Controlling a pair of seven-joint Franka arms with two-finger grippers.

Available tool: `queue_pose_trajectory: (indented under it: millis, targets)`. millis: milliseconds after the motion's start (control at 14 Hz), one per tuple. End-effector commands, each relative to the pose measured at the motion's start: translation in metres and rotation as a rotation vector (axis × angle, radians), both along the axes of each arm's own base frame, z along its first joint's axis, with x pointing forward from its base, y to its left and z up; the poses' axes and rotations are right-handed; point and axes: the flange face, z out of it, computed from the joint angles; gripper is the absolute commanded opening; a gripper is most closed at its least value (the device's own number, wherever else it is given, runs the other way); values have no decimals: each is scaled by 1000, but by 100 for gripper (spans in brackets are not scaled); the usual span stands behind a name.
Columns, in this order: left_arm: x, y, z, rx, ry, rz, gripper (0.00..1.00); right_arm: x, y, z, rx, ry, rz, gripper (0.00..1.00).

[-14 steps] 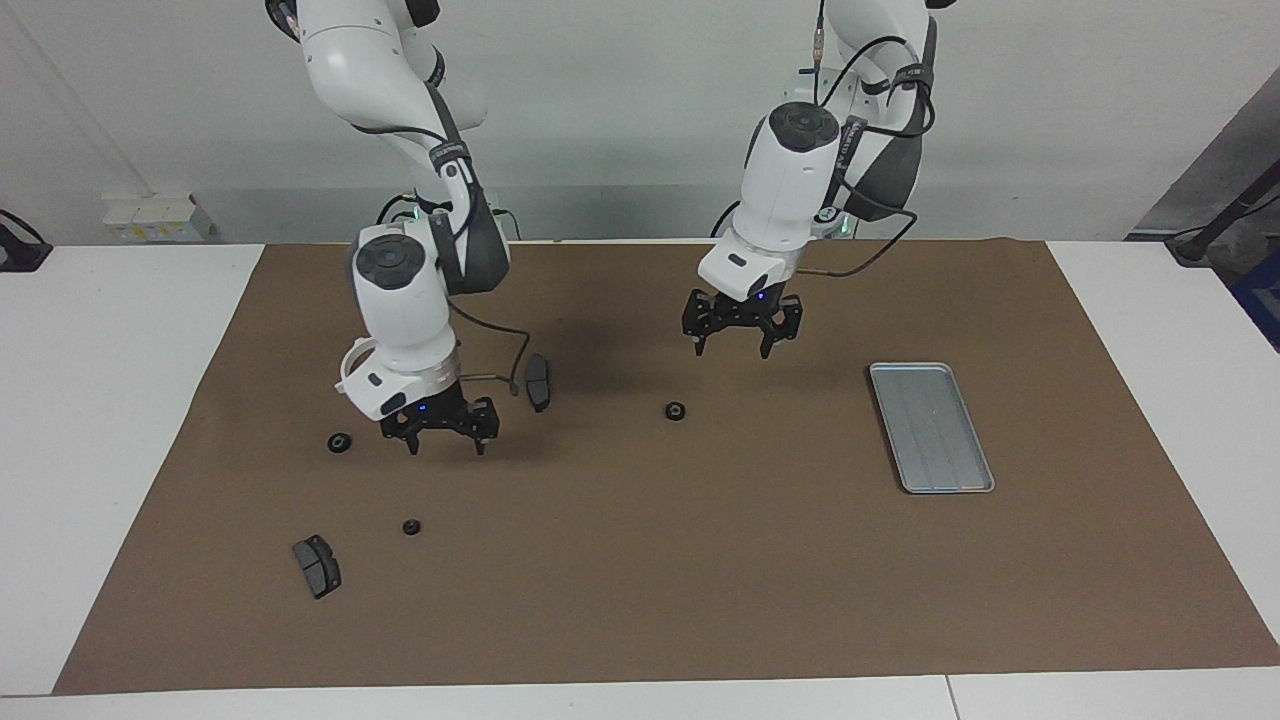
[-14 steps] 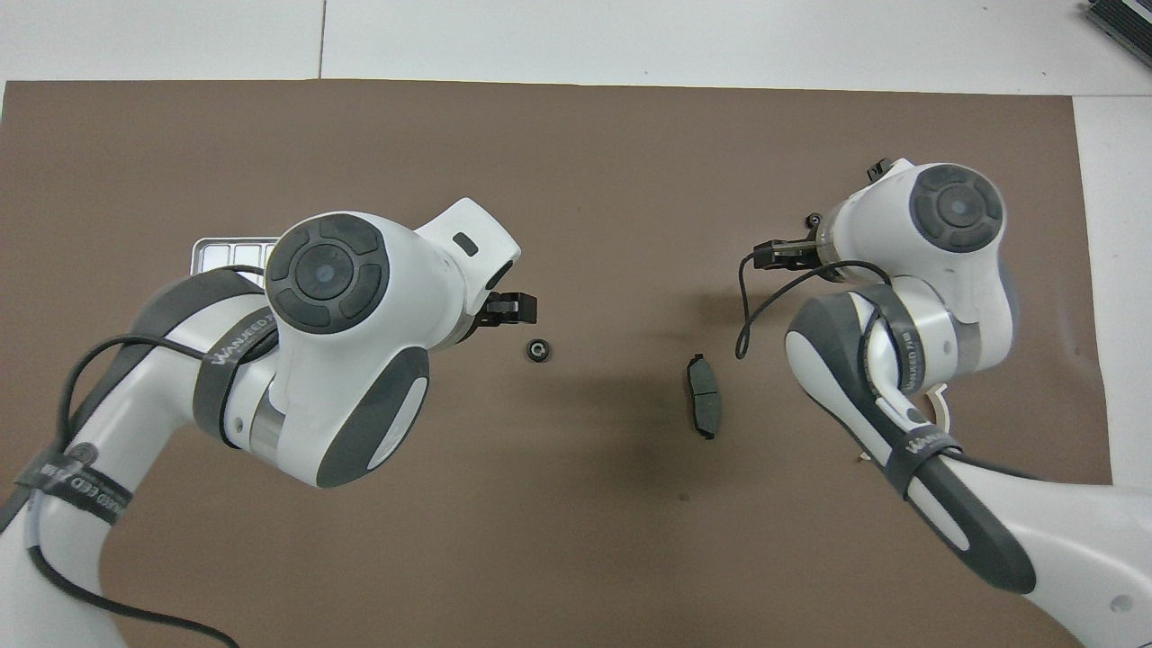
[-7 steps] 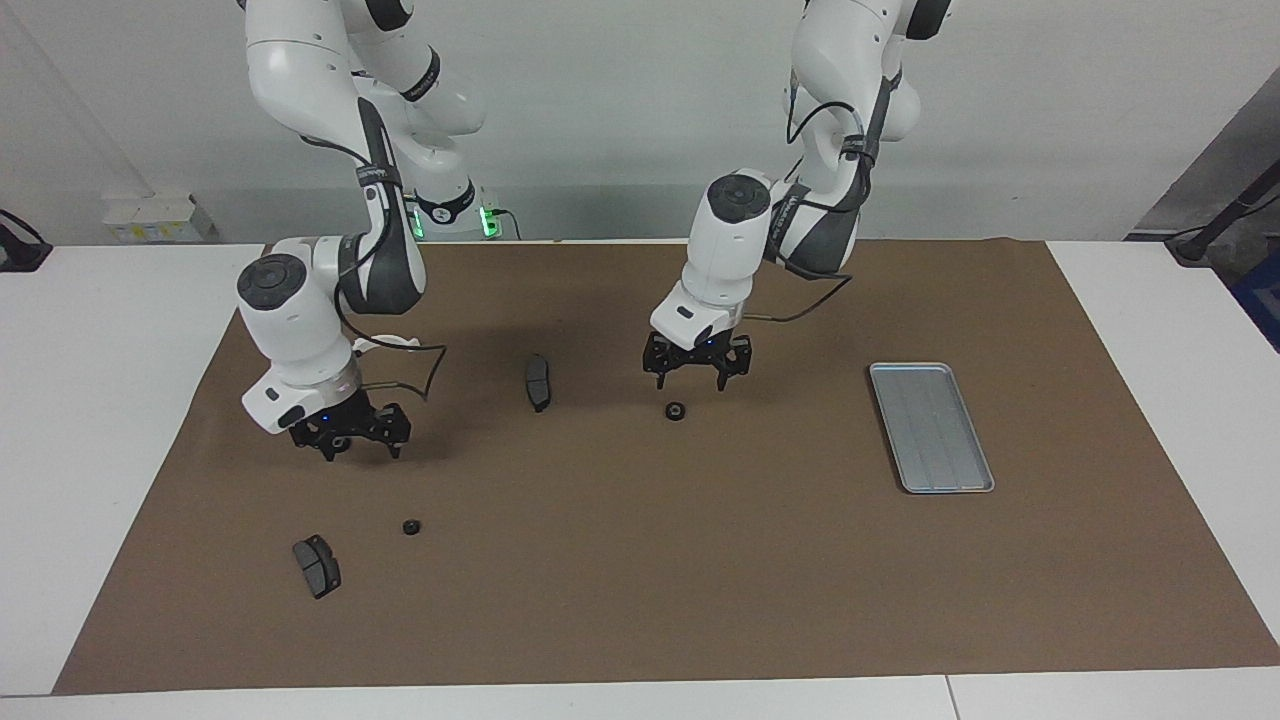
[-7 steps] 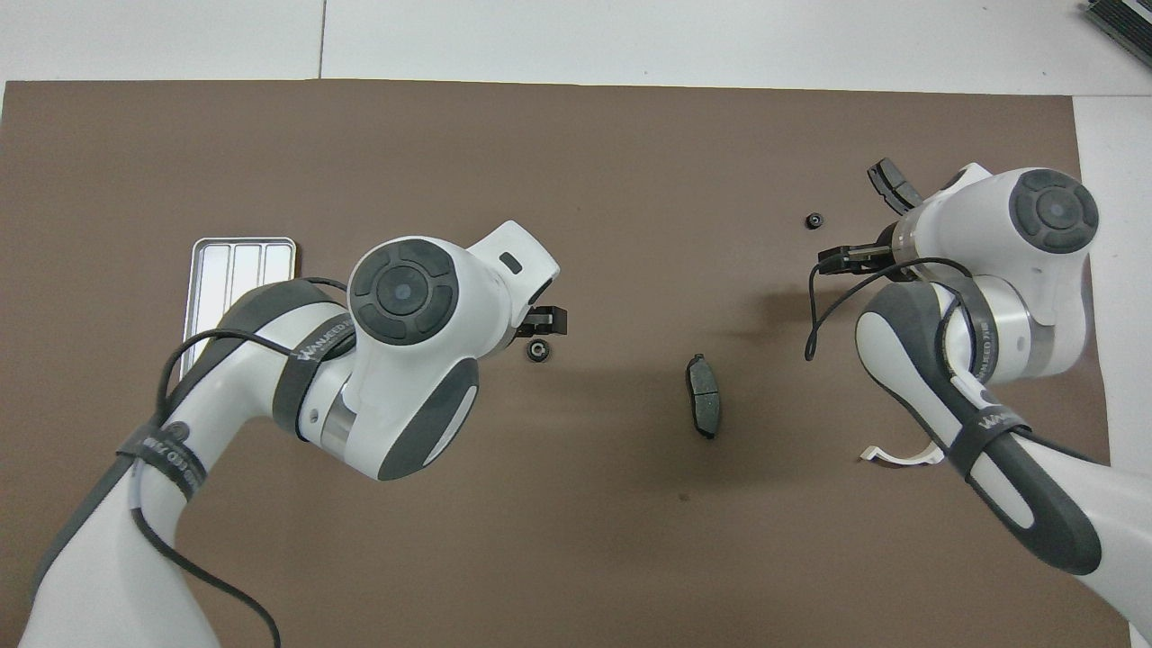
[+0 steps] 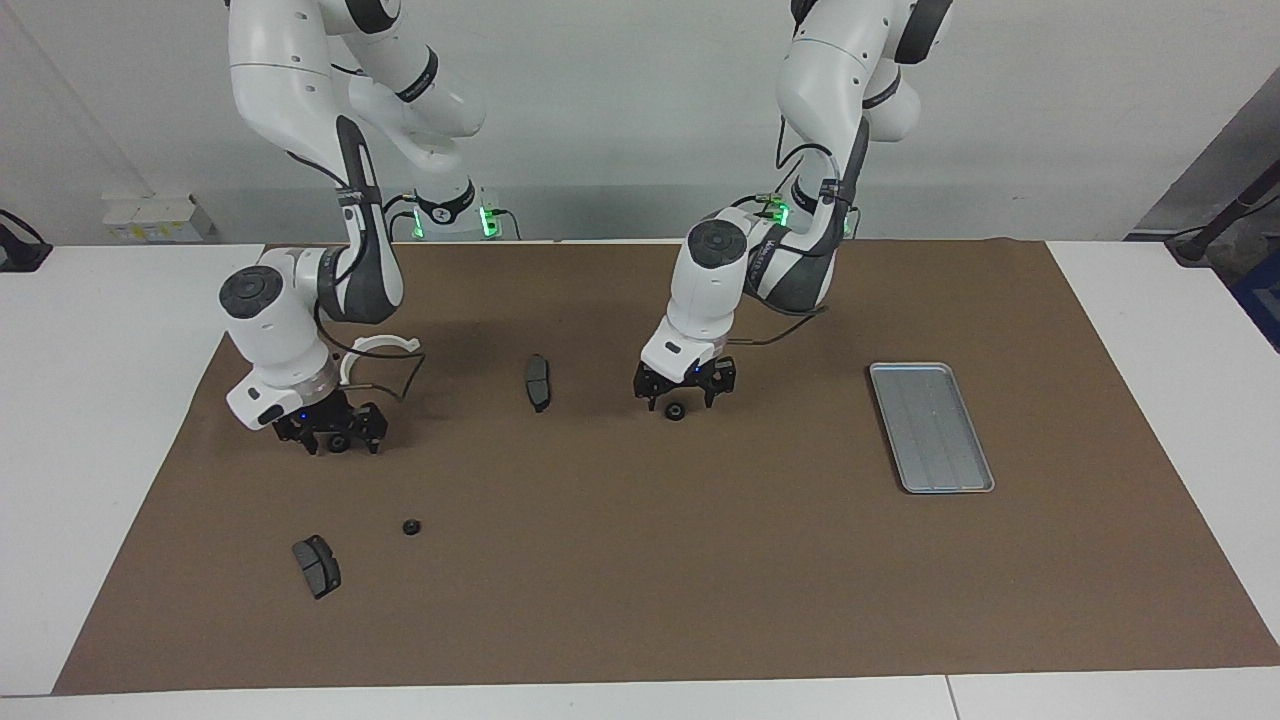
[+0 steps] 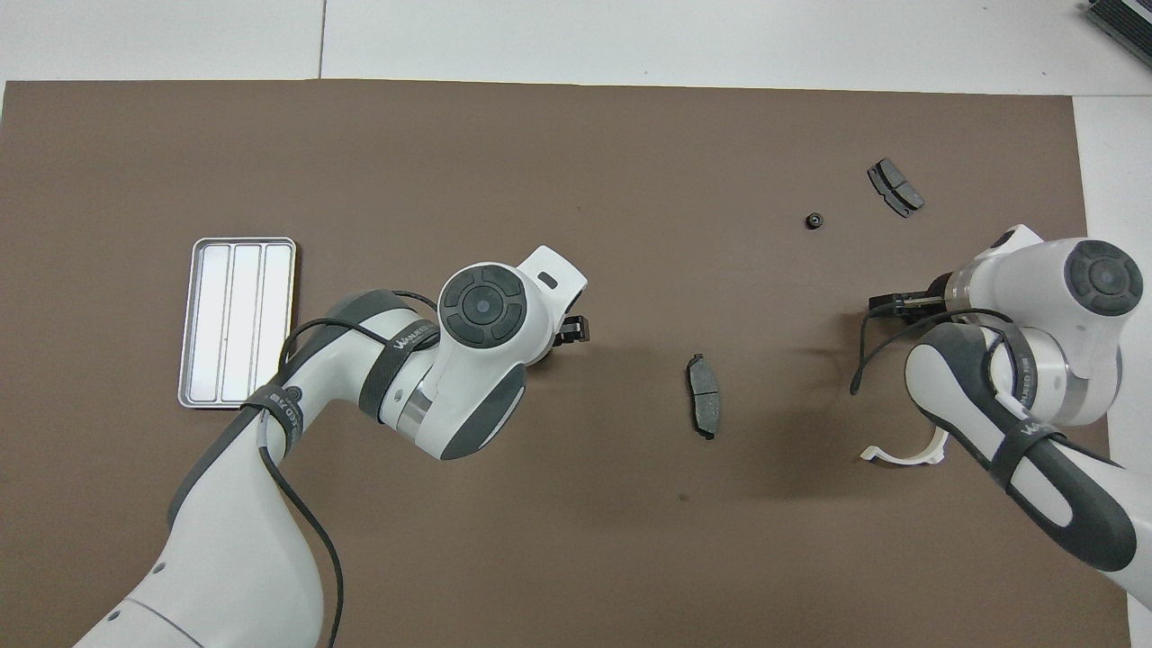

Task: Pick bearing gear from pile to tray
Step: 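Grasp the black part with the left gripper while the right gripper reaches another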

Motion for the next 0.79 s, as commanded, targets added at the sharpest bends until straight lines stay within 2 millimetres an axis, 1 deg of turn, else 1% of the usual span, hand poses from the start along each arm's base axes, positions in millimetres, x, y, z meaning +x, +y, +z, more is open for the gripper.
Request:
queue_pose_trajectory:
  millis: [0, 71, 143, 214, 286, 429, 500, 571, 643, 714]
  targets:
    - [-1, -3, -8, 7, -21, 7, 84, -5, 0, 2, 14, -8, 20, 100]
    - [-1, -2, -14, 9, -17, 9, 78, -6, -1, 2, 14, -5, 19, 100]
    - [-1, -3, -16, 4, -21, 7, 74, -6, -1, 2, 14, -5, 21, 100]
    - [-3, -1, -20, 10, -16, 7, 70, -6, -1, 2, 14, -4, 21, 96]
    - [-9, -4, -25, 18, -6, -3, 68, -6, -1, 2, 14, -4, 22, 84]
    - [-14, -6, -28, 22, 0, -10, 64, -7, -1, 1, 14, 7, 20, 55]
    - [-14, -6, -28, 23, 0, -11, 59, -7, -1, 3, 14, 9, 19, 35]
    - [-14, -6, -28, 23, 0, -11, 54, -6, 1, 5, 13, 4, 20, 19]
    - [-14, -6, -27, 22, 0, -13, 48, -6, 1, 7, 13, 3, 18, 7]
    - [-15, -6, -28, 24, 2, -14, 40, -6, 1, 9, 12, 6, 20, 0]
